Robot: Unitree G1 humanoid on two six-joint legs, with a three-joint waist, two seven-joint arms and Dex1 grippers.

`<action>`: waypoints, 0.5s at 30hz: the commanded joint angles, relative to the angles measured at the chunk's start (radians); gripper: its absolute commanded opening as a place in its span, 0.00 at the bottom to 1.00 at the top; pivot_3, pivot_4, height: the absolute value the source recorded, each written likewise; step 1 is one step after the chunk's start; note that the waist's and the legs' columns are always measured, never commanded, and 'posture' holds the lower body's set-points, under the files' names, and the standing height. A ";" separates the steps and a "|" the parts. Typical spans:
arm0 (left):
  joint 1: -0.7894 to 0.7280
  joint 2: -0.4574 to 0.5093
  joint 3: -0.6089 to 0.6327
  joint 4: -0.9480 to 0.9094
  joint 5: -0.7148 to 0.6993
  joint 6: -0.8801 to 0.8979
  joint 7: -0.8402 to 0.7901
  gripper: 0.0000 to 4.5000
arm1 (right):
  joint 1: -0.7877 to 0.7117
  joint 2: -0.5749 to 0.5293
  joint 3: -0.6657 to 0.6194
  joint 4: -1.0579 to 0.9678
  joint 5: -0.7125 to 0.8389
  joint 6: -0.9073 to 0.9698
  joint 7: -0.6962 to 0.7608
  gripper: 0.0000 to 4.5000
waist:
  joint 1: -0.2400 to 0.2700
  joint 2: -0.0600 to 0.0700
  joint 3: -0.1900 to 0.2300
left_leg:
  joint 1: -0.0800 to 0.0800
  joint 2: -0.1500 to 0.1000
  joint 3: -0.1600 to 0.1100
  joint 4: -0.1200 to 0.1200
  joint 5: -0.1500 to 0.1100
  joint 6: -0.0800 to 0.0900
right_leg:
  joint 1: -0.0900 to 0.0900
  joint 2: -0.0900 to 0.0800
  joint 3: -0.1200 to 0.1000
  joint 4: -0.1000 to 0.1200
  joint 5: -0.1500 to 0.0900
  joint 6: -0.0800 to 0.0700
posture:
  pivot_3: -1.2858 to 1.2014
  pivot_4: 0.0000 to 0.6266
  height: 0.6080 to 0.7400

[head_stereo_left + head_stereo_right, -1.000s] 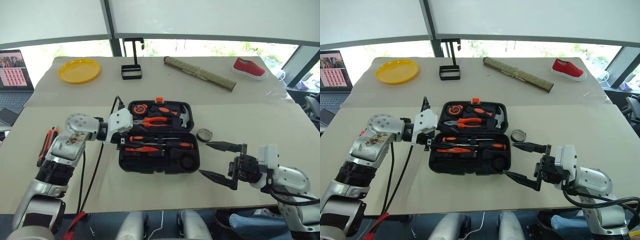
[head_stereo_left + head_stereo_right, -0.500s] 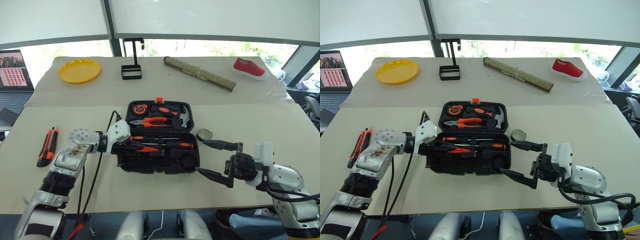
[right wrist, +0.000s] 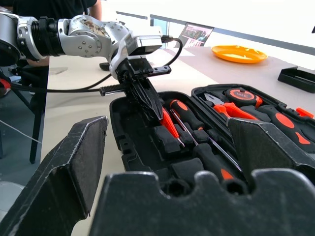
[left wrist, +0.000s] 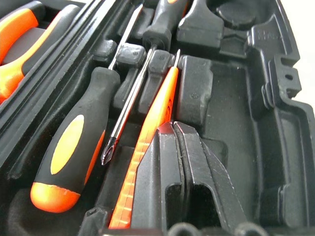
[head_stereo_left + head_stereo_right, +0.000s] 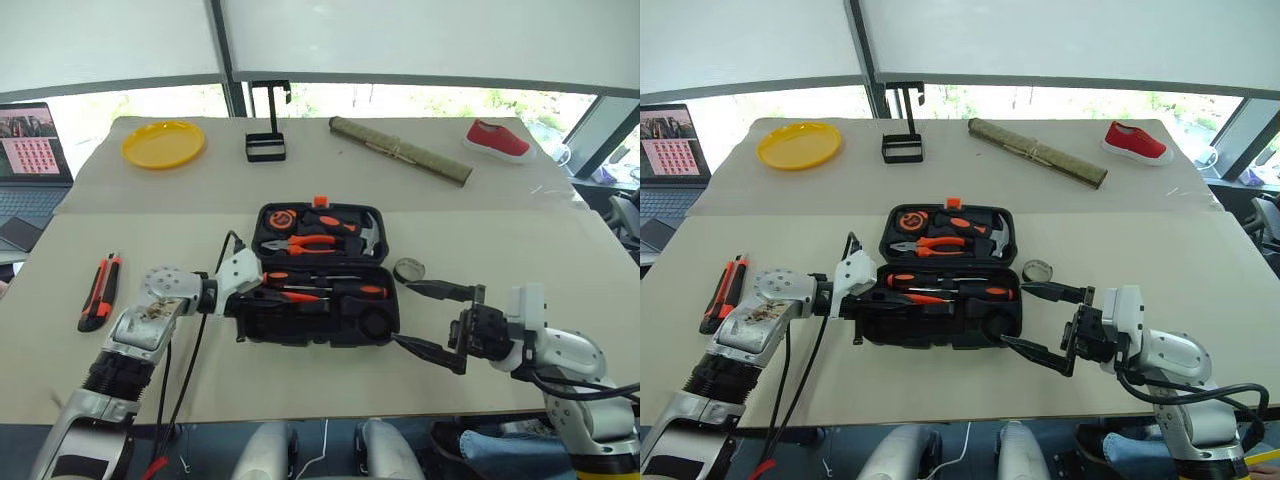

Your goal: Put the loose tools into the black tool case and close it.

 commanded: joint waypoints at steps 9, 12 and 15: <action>0.006 -0.037 0.048 -0.015 -0.053 -0.038 0.028 0.02 | -0.016 -0.006 -0.002 -0.014 0.018 0.006 0.013 1.00 | -0.001 0.000 0.000 | -0.001 0.000 0.000 -0.001 0.000 0.000 | -0.001 0.000 0.000 -0.001 0.000 0.000 | 0.52 0.24 1.00; 0.011 -0.029 0.035 0.009 -0.017 -0.067 0.039 0.02 | -0.017 -0.006 0.000 -0.013 0.018 0.009 0.016 1.00 | -0.002 0.000 0.000 | -0.001 0.000 0.000 -0.001 0.000 0.000 | -0.001 0.000 0.000 -0.001 0.000 0.000 | 0.52 0.24 1.00; 0.015 -0.032 0.029 0.033 -0.004 -0.087 0.043 0.02 | -0.017 -0.004 0.003 -0.016 0.016 0.011 0.015 1.00 | -0.002 0.000 0.000 | -0.001 0.000 0.000 -0.001 0.000 0.000 | -0.001 0.000 0.000 -0.001 0.000 0.000 | 0.52 0.24 1.00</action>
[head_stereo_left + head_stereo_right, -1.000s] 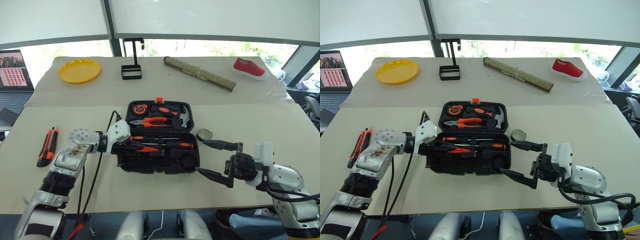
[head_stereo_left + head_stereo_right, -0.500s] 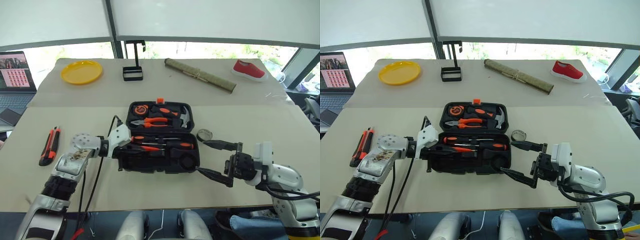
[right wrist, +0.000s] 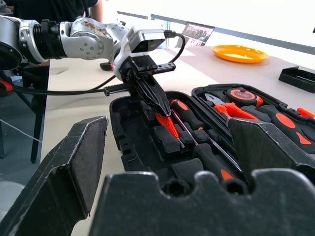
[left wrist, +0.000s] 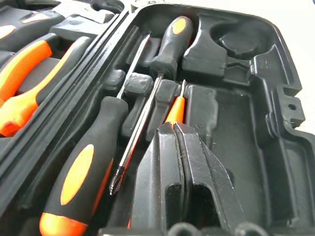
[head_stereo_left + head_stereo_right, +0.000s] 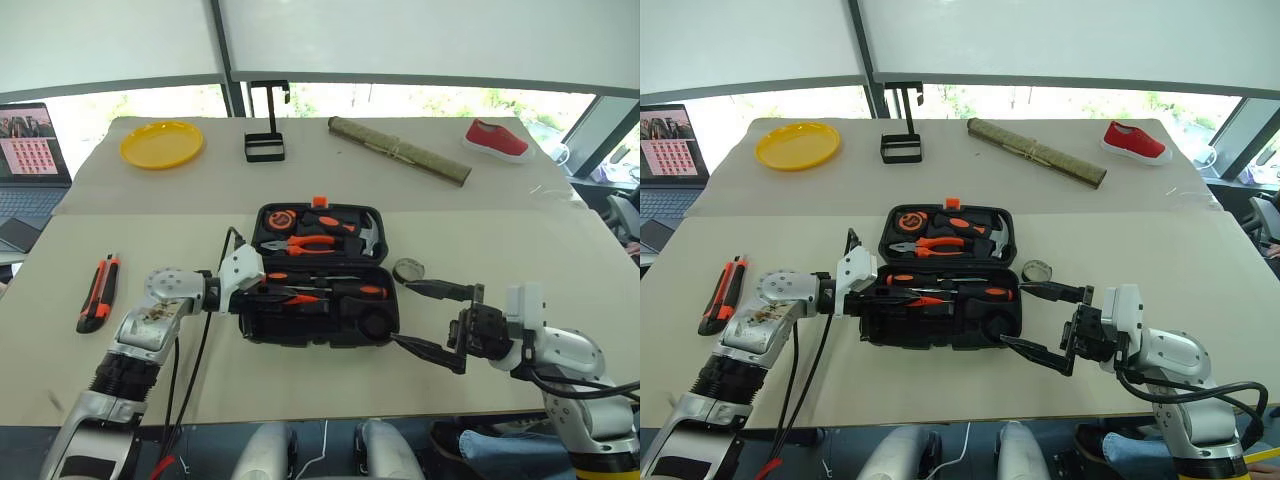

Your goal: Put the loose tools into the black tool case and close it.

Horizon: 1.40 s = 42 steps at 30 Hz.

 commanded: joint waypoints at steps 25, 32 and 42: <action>0.269 -0.087 0.253 -0.148 -0.153 -0.126 0.173 0.24 | -0.057 0.030 0.024 0.014 0.018 -0.021 0.012 1.00 | -0.023 0.009 -0.006 | 0.004 0.002 0.001 -0.004 0.000 0.000 | 0.001 -0.001 0.003 0.000 -0.001 -0.001 | 0.52 0.24 1.00; 0.644 -0.154 0.624 -0.387 -0.274 -0.152 0.396 0.78 | -0.075 0.095 0.038 0.042 -0.006 -0.093 0.032 1.00 | -0.024 0.007 -0.004 | 0.001 0.004 0.000 -0.004 -0.002 -0.002 | -0.002 -0.007 0.006 -0.001 -0.001 -0.002 | 0.52 0.24 1.00; 1.037 -0.469 0.947 -0.459 -0.337 -0.263 0.681 0.99 | -0.101 0.193 0.074 0.075 0.042 -0.141 0.077 1.00 | -0.009 -0.001 -0.001 | 0.001 0.003 -0.001 -0.003 -0.003 0.001 | 0.000 -0.013 0.006 -0.006 -0.002 0.000 | 0.52 0.24 1.00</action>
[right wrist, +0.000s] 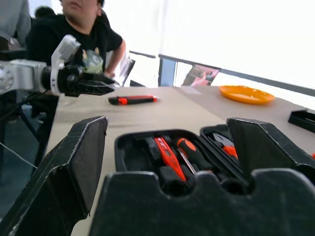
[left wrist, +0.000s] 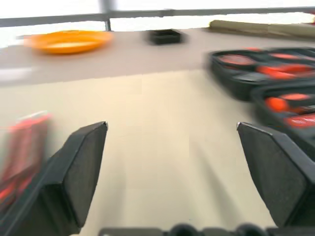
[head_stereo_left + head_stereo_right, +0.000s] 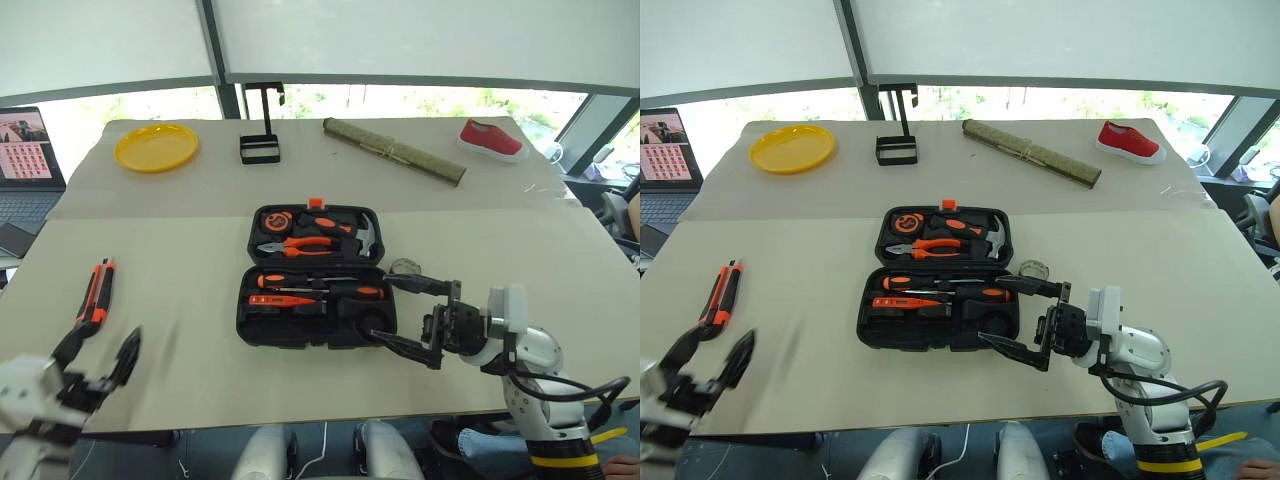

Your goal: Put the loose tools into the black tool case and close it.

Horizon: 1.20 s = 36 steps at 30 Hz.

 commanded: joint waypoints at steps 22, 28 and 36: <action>-0.379 0.408 -0.024 0.149 -0.139 0.631 0.478 0.99 | -0.074 0.058 0.014 0.017 0.011 -0.039 0.011 1.00 | 0.001 -0.001 0.001 | 0.005 -0.004 -0.001 0.000 -0.007 0.001 | -0.001 0.008 -0.007 0.004 -0.005 0.002 | 0.52 0.24 1.00; -0.546 0.510 -0.141 0.360 -0.051 0.643 0.372 0.99 | -0.051 0.051 0.015 0.005 0.003 -0.045 0.005 1.00 | -0.001 -0.001 0.001 | 0.003 -0.004 -0.001 0.000 -0.006 -0.003 | -0.001 0.010 -0.007 0.006 -0.004 0.000 | 0.52 0.24 1.00; -0.629 0.524 -0.201 0.451 0.020 0.660 0.294 0.85 | -0.038 0.043 0.014 -0.001 0.000 -0.046 0.000 1.00 | -0.001 -0.001 0.001 | 0.001 -0.003 -0.001 -0.002 -0.006 -0.004 | -0.006 0.002 -0.006 0.006 -0.004 -0.001 | 0.52 0.24 1.00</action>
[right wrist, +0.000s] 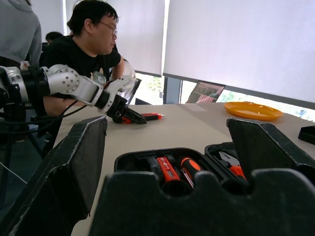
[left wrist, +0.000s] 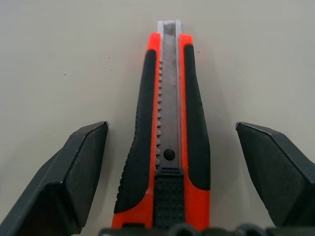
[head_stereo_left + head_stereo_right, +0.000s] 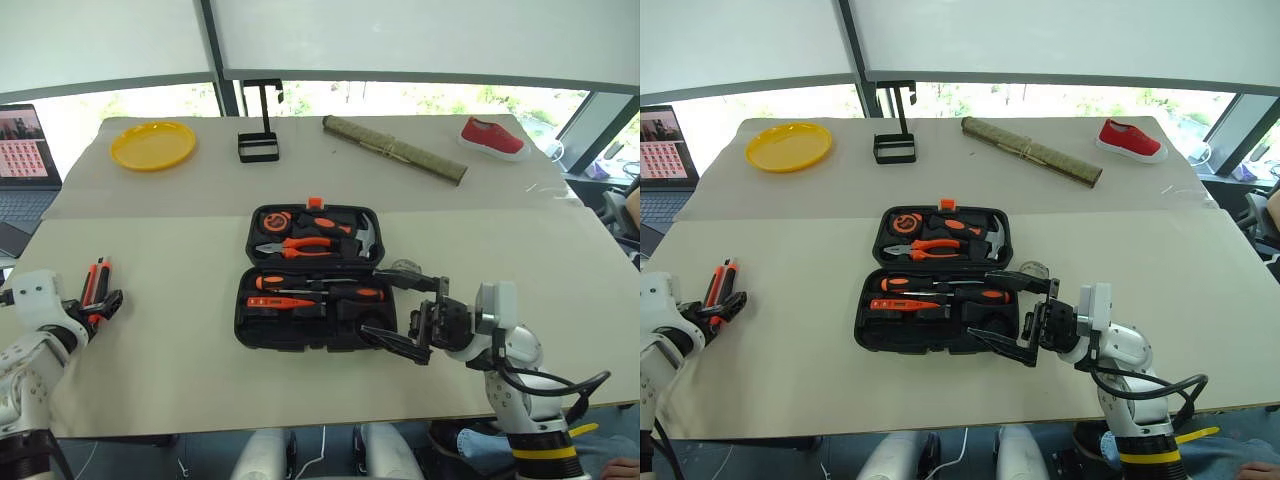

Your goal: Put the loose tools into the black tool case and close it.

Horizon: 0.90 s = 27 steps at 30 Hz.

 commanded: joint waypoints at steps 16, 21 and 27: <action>0.077 0.099 -0.099 -0.315 -0.136 -0.336 -0.803 0.39 | 0.034 -0.137 -0.097 -0.038 0.031 -0.001 0.021 1.00 | 0.010 -0.001 0.000 | -0.012 -0.001 -0.001 0.000 0.000 -0.001 | -0.009 -0.010 0.001 -0.001 0.001 -0.001 | 0.52 0.24 1.00; -0.015 0.175 -0.336 -0.361 -0.013 -0.418 -0.978 0.39 | 0.078 -0.193 -0.138 -0.049 0.039 0.004 0.035 1.00 | 0.007 0.004 -0.001 | -0.012 -0.001 0.000 -0.001 0.001 0.000 | -0.009 -0.007 0.000 -0.002 0.001 -0.001 | 0.52 0.24 1.00; -0.219 0.142 -0.599 -0.321 0.170 -0.483 -1.047 0.39 | 0.140 -0.221 -0.151 -0.112 0.042 0.023 0.010 1.00 | 0.008 0.004 -0.001 | -0.012 0.000 0.003 0.001 0.001 0.001 | -0.008 0.005 -0.002 0.000 0.000 -0.001 | 0.52 0.24 1.00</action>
